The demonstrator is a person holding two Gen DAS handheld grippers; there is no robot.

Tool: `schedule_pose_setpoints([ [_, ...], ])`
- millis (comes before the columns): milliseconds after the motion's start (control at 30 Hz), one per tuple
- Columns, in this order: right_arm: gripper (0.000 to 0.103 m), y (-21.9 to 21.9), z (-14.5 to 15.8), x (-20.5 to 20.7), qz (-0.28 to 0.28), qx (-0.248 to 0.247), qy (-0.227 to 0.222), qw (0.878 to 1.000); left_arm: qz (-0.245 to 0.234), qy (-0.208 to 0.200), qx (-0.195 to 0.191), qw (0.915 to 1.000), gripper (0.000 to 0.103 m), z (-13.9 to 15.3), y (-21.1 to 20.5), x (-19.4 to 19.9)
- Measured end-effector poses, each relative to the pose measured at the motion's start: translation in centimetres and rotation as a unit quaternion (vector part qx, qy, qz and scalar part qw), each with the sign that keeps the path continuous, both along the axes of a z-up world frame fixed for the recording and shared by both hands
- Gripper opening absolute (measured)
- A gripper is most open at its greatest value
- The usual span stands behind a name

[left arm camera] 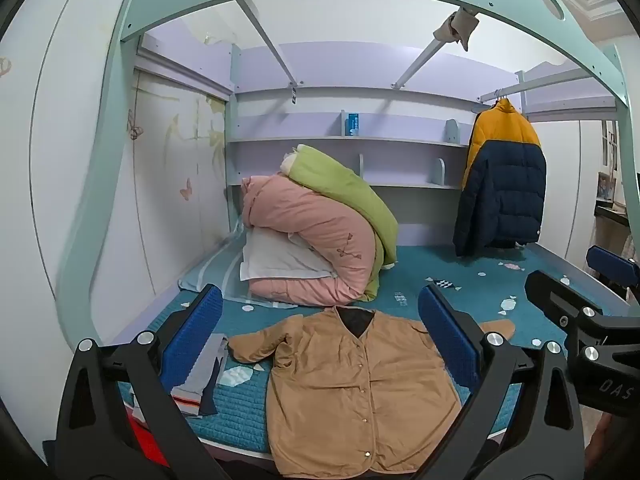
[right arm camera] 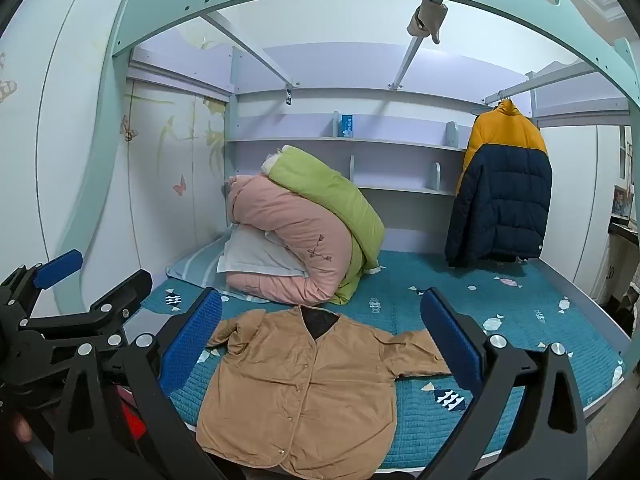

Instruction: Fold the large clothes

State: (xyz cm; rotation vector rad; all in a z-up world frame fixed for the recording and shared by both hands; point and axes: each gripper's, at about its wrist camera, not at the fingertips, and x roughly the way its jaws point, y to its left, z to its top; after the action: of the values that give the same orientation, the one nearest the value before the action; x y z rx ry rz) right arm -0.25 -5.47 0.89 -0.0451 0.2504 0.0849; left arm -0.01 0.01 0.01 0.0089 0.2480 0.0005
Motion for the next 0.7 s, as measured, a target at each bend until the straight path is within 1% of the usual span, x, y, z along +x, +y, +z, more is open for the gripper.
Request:
schedule_pose_setpoints([
  [33, 0.096, 0.00, 0.00, -0.01, 0.000, 0.000, -0.001, 1.000, -0.001, 0.005, 0.001, 1.0000, 0.098, -0.01, -0.02, 0.08],
  [233, 0.096, 0.11, 0.07, 0.12, 0.000, 0.000, 0.001, 1.000, 0.003, -0.003, -0.001, 1.0000, 0.098, 0.18, 0.27, 0.06],
  [267, 0.096, 0.00, 0.00, -0.04, 0.000, 0.002, -0.002, 1.000, -0.001, 0.002, 0.005, 1.0000, 0.098, -0.06, -0.12, 0.16],
  [700, 0.096, 0.01, 0.34, -0.20, -0.004, 0.004, -0.006, 1.000, -0.001, -0.001, 0.007, 1.0000, 0.098, 0.12, -0.04, 0.66],
])
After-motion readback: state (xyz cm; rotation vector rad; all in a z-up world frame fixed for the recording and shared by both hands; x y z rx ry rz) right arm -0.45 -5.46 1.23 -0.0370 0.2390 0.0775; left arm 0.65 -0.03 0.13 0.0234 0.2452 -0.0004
